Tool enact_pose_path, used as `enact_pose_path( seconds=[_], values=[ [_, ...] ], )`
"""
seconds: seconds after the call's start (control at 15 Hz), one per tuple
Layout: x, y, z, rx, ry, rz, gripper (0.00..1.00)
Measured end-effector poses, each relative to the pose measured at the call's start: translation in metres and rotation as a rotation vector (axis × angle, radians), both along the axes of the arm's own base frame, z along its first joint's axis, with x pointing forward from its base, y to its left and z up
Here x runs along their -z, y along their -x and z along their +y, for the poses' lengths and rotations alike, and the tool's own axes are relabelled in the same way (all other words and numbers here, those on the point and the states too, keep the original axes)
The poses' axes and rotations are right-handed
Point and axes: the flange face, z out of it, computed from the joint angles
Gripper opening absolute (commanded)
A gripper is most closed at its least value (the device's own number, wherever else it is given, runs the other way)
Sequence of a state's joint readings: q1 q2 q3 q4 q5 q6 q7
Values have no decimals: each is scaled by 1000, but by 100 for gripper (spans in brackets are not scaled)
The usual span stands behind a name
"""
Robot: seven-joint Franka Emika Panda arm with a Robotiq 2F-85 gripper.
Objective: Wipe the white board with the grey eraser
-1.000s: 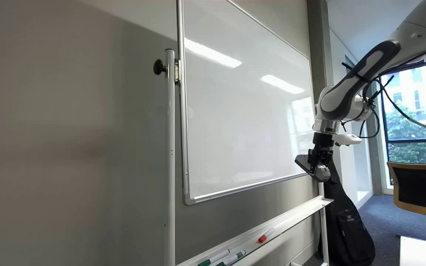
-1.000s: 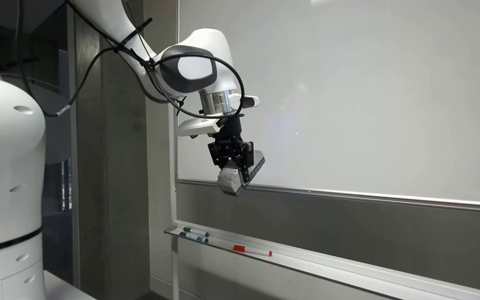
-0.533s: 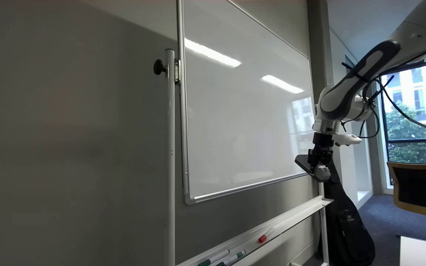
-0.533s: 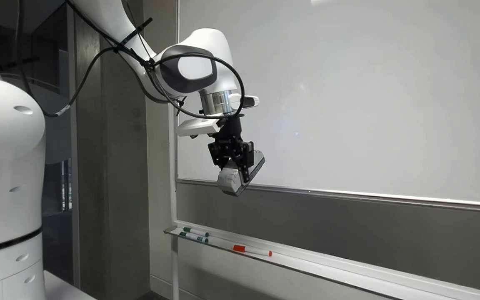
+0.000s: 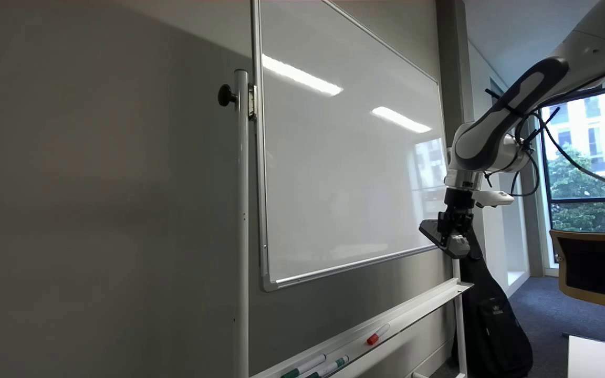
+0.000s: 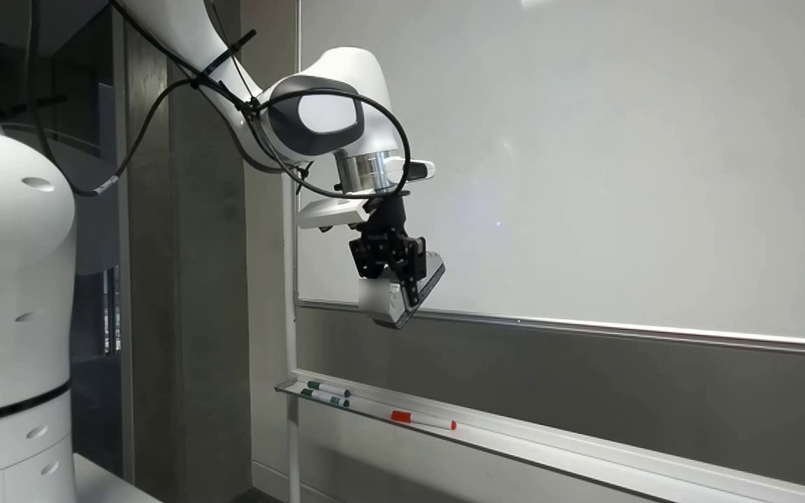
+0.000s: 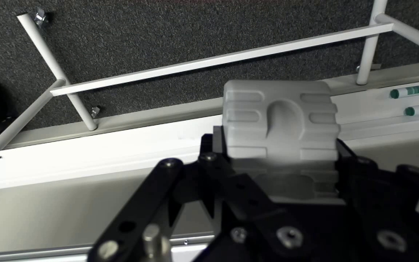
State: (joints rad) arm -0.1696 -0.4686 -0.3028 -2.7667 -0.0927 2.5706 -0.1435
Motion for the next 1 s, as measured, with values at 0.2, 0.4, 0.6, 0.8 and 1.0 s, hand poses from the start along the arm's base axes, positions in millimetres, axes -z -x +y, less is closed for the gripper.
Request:
enact_pose_path(
  seconds=[0.2, 0.4, 0.6, 0.8, 1.0],
  values=[
    [7, 0, 0, 0, -3, 18, 38],
    [29, -4, -3, 10, -3, 47, 38],
    [61, -10, -7, 34, -4, 73, 38],
    [97, -14, -10, 71, -17, 109, 38],
    [123, -25, -13, 110, -23, 120, 38]
  ],
)
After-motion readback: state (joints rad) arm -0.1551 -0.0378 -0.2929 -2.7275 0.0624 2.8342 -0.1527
